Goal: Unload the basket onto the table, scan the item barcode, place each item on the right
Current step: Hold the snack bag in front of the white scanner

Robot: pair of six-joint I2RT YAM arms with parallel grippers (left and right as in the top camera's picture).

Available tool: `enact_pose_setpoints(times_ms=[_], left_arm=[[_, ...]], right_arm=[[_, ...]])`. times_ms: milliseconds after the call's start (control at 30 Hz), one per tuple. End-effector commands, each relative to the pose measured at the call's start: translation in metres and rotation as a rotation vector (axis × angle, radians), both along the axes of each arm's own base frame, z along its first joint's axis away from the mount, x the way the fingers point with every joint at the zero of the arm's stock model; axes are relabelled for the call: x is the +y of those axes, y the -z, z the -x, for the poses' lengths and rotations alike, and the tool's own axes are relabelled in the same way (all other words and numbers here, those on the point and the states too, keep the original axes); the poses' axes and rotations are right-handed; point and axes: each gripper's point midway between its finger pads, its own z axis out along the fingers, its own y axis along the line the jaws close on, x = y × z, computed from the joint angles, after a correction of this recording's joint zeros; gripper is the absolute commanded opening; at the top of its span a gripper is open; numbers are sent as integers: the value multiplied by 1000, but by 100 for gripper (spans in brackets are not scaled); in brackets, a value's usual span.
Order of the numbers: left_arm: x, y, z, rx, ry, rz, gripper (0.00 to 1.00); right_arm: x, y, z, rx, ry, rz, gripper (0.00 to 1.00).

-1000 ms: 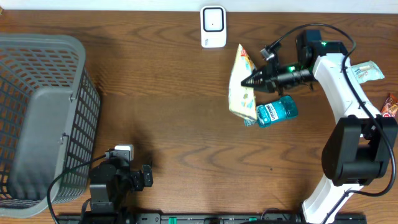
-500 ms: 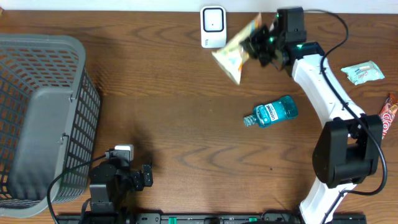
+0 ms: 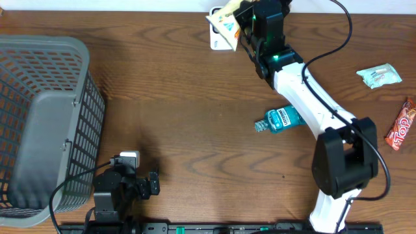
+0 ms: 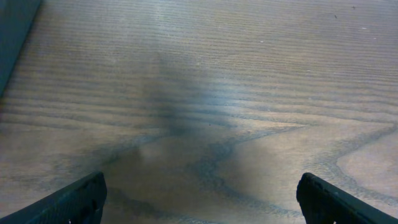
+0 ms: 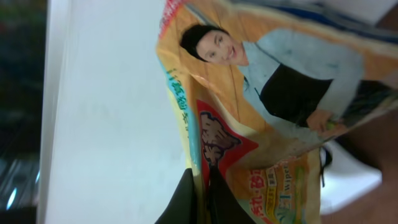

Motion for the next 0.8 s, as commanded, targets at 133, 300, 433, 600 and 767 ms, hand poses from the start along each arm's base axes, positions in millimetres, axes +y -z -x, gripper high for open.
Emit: enact_pose_setpoints(times_ms=[133,300,433,600,767], left_arm=[[0,4,2,14,8,-7,98],[0,4,2,14,8,-7,98],[0,4,2,14,8,-7,98],[0,4,2,14,8,-7,98],[0,4,2,14,8,-7,98]], right_arm=[[-5,14,-48,-46,104,96,2],[10,26,-80,-29,83,125,2],[23,25,-95,-66,54,186,2],[22,26,-89,-24,66,237,2],[30,28,-72,69,-120,305,10]])
